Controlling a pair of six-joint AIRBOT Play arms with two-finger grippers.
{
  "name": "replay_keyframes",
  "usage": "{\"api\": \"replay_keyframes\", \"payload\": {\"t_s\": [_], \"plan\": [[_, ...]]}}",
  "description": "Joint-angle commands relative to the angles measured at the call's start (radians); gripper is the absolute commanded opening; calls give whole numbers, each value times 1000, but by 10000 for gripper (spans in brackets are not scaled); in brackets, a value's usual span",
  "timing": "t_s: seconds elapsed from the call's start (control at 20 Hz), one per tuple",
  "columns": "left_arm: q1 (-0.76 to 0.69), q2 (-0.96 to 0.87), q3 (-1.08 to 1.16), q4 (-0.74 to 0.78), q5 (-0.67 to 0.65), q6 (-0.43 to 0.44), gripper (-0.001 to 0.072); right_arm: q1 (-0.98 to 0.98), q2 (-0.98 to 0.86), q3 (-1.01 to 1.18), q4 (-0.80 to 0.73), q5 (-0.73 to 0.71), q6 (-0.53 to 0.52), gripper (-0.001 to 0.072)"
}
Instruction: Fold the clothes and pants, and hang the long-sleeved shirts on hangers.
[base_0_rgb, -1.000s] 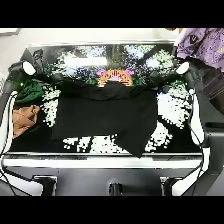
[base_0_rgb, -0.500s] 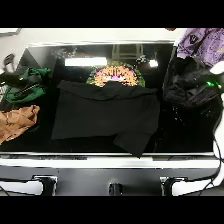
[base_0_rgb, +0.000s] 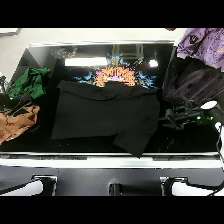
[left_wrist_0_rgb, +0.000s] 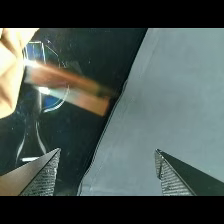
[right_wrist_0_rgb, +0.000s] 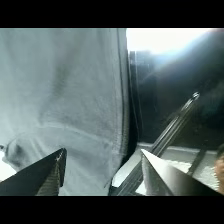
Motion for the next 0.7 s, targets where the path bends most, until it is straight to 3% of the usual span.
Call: {"api": "replay_keyframes", "payload": {"t_s": [0.0,0.2,0.25,0.3,0.35,0.4,0.65], "plan": [[5,12,-20,-1,0,0,677,13,5,-105,52,-80,-46,550],[5,13,-20,-3,-16,-2,678,44,-40,-111,87,-73,-57,537],[6,12,-20,-1,-43,-52,679,61,-55,-111,89,-66,-60,481],[15,10,-21,-2,-68,-96,679,75,-61,-111,88,-70,-71,345],[29,11,-29,-6,-92,-79,679,87,-61,-111,89,-85,-79,147],[46,18,-51,-20,-106,-29,679,91,-61,-111,97,-97,-80,31],[249,89,-343,-352,-49,286,679,92,-12,-110,96,-103,-88,29]]}}
